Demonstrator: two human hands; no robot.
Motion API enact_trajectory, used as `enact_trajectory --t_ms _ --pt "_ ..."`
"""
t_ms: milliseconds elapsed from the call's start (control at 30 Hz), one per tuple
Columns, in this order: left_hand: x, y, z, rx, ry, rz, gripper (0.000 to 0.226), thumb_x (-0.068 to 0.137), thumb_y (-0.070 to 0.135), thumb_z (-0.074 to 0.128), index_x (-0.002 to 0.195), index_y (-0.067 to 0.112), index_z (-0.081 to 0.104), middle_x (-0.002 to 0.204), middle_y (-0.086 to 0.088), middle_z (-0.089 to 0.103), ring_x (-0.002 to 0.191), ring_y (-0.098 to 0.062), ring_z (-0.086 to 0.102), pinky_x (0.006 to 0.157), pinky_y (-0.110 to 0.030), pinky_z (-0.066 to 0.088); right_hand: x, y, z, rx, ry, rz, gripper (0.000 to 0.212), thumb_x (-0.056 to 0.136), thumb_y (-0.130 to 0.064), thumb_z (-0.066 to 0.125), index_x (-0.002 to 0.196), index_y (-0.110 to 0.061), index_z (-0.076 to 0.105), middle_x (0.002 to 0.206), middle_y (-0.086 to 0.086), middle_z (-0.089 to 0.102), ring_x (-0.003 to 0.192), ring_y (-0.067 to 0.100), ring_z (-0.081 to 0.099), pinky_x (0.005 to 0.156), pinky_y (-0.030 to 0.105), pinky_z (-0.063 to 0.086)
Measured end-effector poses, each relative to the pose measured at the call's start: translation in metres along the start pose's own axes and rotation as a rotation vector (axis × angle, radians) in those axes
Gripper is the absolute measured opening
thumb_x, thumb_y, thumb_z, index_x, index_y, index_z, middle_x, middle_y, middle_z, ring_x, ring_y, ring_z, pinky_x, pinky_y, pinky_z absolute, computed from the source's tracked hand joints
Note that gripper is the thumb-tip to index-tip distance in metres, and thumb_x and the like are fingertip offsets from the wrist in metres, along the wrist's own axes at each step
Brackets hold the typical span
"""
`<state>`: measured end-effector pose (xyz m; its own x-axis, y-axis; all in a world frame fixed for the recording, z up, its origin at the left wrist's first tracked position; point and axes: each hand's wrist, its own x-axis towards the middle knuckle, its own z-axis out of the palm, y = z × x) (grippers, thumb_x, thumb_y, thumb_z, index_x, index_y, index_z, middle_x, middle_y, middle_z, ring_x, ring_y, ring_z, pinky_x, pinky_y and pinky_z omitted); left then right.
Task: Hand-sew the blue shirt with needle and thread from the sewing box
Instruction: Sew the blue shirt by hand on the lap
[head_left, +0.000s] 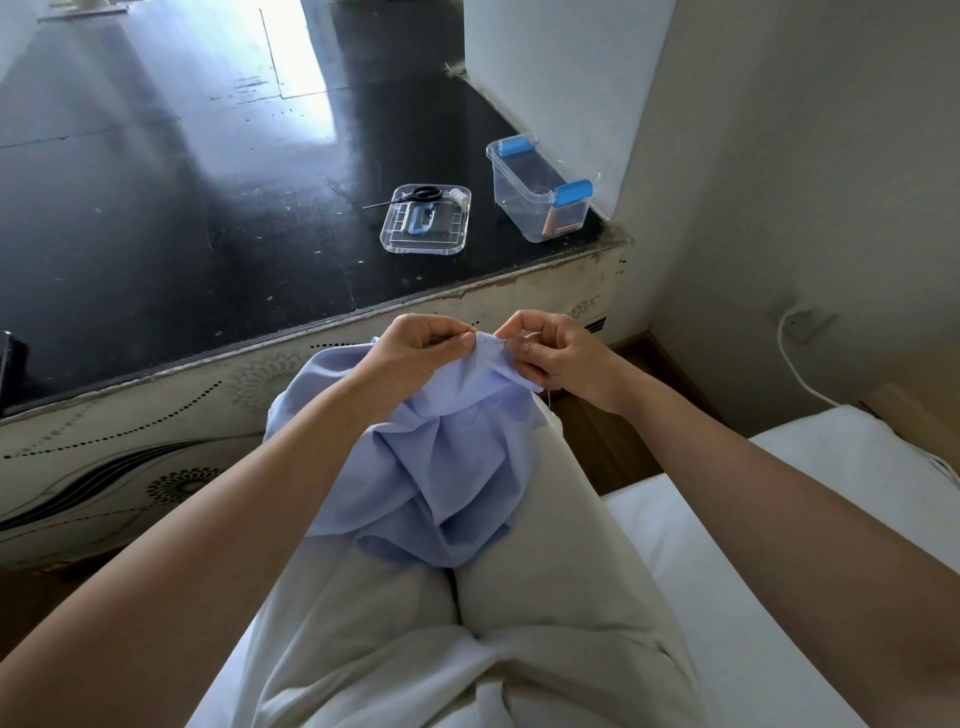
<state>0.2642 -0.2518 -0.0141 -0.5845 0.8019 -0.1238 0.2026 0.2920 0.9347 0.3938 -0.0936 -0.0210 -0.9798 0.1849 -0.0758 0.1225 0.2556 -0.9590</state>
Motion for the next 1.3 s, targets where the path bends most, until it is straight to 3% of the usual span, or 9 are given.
enact_trajectory --t_ms 133,233,367,500,667,833,1000,1300 --pt "0.001 -0.003 -0.001 -0.058 -0.027 -0.069 0.018 0.095 0.017 0.061 0.102 0.005 0.072 0.091 -0.009 0.067 0.082 -0.016 0.057 0.072 -0.027 0.048 -0.002 -0.001 -0.001 0.038 -0.038 0.003 0.019 0.103 -0.015 0.044 0.103 -0.001 0.056 0.065 0.008 0.05 0.048 0.007 0.041 0.049 0.012 0.038" --pt "-0.001 -0.004 -0.001 -0.105 -0.047 -0.079 0.018 0.094 0.016 0.062 0.103 0.005 0.072 0.089 -0.007 0.067 0.081 -0.015 0.056 0.07 -0.023 0.047 -0.003 0.001 -0.001 0.054 -0.065 0.0 0.018 0.103 -0.016 0.044 0.1 -0.004 0.057 0.062 0.002 0.051 0.048 0.008 0.039 0.05 0.014 0.038" --pt "-0.003 -0.002 -0.002 -0.16 -0.039 -0.111 0.013 0.094 0.019 0.062 0.096 0.012 0.073 0.088 -0.007 0.068 0.081 -0.016 0.058 0.07 -0.026 0.048 -0.002 0.0 0.0 0.046 -0.051 -0.005 0.018 0.103 -0.017 0.043 0.101 -0.005 0.057 0.066 0.006 0.052 0.049 0.009 0.041 0.05 0.014 0.039" --pt "-0.002 0.0 -0.002 -0.173 -0.031 -0.135 0.015 0.093 0.019 0.063 0.098 0.007 0.072 0.091 -0.01 0.067 0.082 -0.019 0.058 0.068 -0.027 0.049 -0.001 0.0 0.0 0.057 -0.038 -0.013 0.017 0.103 -0.017 0.043 0.1 -0.007 0.057 0.071 0.011 0.052 0.05 0.009 0.043 0.051 0.012 0.042" --pt "-0.005 0.001 -0.001 -0.226 -0.033 -0.141 0.011 0.093 0.017 0.062 0.091 0.011 0.071 0.085 -0.007 0.066 0.078 -0.017 0.057 0.065 -0.024 0.049 -0.001 0.004 0.002 0.07 -0.052 -0.02 0.018 0.103 -0.017 0.042 0.098 -0.008 0.057 0.063 0.002 0.054 0.049 0.008 0.043 0.052 0.014 0.041" --pt "-0.006 0.004 0.0 -0.224 -0.054 -0.163 0.011 0.093 0.018 0.06 0.089 0.015 0.071 0.088 -0.007 0.067 0.082 -0.019 0.058 0.071 -0.029 0.05 -0.002 0.003 0.001 0.114 -0.073 -0.031 0.016 0.102 -0.02 0.044 0.102 -0.01 0.057 0.067 0.009 0.052 0.051 0.01 0.042 0.054 0.015 0.042" --pt "-0.005 0.006 0.002 -0.265 -0.062 -0.171 0.011 0.093 0.014 0.061 0.091 0.012 0.071 0.083 -0.005 0.068 0.076 -0.016 0.061 0.065 -0.022 0.053 -0.002 0.002 0.001 0.106 -0.071 -0.035 0.016 0.103 -0.018 0.043 0.097 -0.009 0.055 0.058 -0.003 0.052 0.048 0.008 0.04 0.052 0.015 0.04" --pt "-0.005 0.004 0.004 -0.278 -0.039 -0.206 0.011 0.094 0.015 0.061 0.091 0.013 0.071 0.085 -0.007 0.068 0.077 -0.016 0.061 0.063 -0.021 0.053 0.002 0.004 0.007 0.086 -0.021 -0.024 0.02 0.097 -0.028 0.049 0.093 -0.009 0.054 0.061 0.0 0.055 0.048 0.008 0.045 0.052 0.017 0.044"
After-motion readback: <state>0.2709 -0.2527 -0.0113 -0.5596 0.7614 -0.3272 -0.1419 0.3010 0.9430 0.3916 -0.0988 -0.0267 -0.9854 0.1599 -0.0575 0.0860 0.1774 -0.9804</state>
